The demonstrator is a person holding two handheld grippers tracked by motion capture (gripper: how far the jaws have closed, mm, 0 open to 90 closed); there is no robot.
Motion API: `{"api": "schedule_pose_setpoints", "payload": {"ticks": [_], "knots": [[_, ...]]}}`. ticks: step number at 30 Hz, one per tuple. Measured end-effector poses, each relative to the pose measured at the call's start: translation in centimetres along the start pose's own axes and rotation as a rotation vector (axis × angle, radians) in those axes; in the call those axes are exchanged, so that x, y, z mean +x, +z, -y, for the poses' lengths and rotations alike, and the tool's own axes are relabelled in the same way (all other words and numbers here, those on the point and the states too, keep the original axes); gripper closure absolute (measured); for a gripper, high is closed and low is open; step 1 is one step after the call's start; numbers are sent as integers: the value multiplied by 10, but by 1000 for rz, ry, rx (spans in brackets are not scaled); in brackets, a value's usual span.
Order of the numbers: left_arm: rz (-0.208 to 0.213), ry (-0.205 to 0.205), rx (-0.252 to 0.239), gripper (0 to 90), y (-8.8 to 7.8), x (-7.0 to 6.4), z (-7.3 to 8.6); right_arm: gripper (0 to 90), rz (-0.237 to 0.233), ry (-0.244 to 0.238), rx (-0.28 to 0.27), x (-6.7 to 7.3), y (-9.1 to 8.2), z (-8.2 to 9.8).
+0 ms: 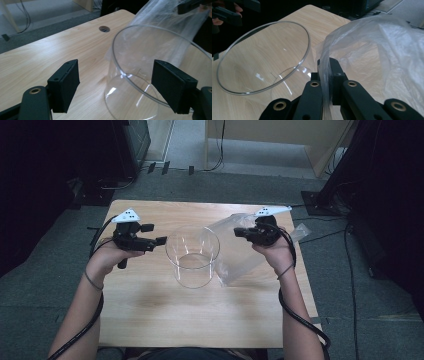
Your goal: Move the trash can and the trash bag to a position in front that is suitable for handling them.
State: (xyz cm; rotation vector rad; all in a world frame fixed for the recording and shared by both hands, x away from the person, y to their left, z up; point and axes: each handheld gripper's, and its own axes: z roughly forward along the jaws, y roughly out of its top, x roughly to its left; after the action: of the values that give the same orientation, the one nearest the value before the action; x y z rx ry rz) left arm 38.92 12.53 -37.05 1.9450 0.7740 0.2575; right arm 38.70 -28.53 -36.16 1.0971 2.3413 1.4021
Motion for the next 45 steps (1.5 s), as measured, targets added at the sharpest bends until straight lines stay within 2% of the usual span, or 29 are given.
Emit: {"api": "schedule_pose_setpoints", "payload": {"ticks": [5,8,10,13,16,25,28,31,32,41,45], "knots": [[17,8,2,217,3,-5,-2,897,-18,-29,1,9,2,-7],[-2,37,-7,223,4,-9,-4,897,-29,-46,15,16,5,-10],[11,43,-12,223,6,-13,-5,900,-25,-61,22,20,6,-13],[19,58,-6,223,7,-17,-6,900,-22,-65,30,22,8,-14],[25,68,-4,223,9,-21,-7,900,-44,-61,27,25,10,-16],[38,94,4,223,14,-29,-9,900,-75,-99,16,39,14,-26],[36,97,2,223,17,-30,-8,900,-80,-108,17,42,15,-27],[13,114,-15,223,20,-33,-9,900,-88,-115,20,45,18,-29],[6,102,-29,223,22,-34,-10,900,-91,-125,23,48,19,-30],[7,123,-19,223,26,-40,-10,900,-102,-141,29,54,24,-34],[0,124,-38,224,27,-44,-12,900,-105,-153,37,57,27,-36]]}}
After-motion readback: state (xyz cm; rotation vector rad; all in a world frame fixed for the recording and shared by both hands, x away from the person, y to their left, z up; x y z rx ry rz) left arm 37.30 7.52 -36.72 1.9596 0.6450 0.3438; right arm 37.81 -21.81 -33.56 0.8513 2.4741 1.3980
